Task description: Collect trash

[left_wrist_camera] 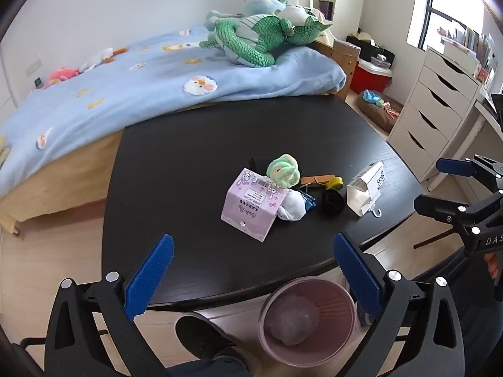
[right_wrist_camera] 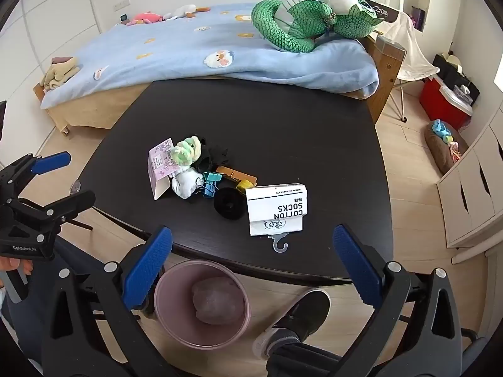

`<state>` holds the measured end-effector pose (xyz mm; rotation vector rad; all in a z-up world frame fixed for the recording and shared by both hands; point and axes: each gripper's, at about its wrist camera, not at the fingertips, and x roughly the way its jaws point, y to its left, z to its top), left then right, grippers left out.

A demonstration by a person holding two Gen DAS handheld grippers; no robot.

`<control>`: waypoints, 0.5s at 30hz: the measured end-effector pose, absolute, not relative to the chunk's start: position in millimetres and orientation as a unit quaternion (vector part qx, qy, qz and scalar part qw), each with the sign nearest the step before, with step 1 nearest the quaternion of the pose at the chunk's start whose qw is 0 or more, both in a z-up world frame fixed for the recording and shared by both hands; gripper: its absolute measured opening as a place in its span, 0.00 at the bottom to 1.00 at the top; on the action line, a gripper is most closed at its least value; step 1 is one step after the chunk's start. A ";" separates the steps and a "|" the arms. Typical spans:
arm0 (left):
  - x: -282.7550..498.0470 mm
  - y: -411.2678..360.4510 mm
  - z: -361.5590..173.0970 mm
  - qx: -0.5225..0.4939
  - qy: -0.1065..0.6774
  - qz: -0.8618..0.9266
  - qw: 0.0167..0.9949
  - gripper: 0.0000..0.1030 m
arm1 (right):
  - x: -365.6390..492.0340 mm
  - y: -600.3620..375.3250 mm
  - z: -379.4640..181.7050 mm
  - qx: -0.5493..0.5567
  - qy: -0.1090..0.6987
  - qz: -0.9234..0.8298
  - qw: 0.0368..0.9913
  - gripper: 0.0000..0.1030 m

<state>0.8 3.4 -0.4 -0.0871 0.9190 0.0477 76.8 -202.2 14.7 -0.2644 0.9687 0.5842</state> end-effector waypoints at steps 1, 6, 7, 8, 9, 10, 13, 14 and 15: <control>1.3 5.6 -1.1 -0.046 0.444 0.025 0.895 0.94 | 76.3 -201.1 14.9 -0.130 0.458 0.273 0.836 0.97; 0.0 6.4 3.6 -0.031 0.438 0.029 0.898 0.94 | 75.0 -201.9 16.3 -0.124 0.459 0.271 0.837 0.97; -0.4 2.2 4.2 -0.024 0.438 0.033 0.898 0.94 | 76.0 -204.5 13.2 -0.123 0.460 0.269 0.837 0.97; -0.7 2.4 5.0 -0.024 0.438 0.033 0.898 0.94 | 76.3 -205.7 12.3 -0.121 0.461 0.269 0.837 0.97; -0.8 3.2 3.6 -0.025 0.437 0.033 0.898 0.94 | 76.7 -206.8 11.4 -0.120 0.462 0.269 0.836 0.97; -0.2 4.5 3.2 -0.026 0.437 0.033 0.898 0.94 | 76.6 -205.1 14.3 -0.122 0.462 0.269 0.836 0.97; -0.6 5.0 3.0 -0.028 0.437 0.035 0.899 0.94 | 72.7 -203.6 12.9 -0.129 0.461 0.267 0.836 0.97; -0.7 5.0 3.0 -0.027 0.437 0.035 0.899 0.94 | 72.7 -204.0 12.9 -0.128 0.461 0.267 0.836 0.97; -0.8 5.1 3.1 -0.027 0.437 0.035 0.899 0.94 | 72.6 -204.5 13.0 -0.128 0.461 0.268 0.836 0.97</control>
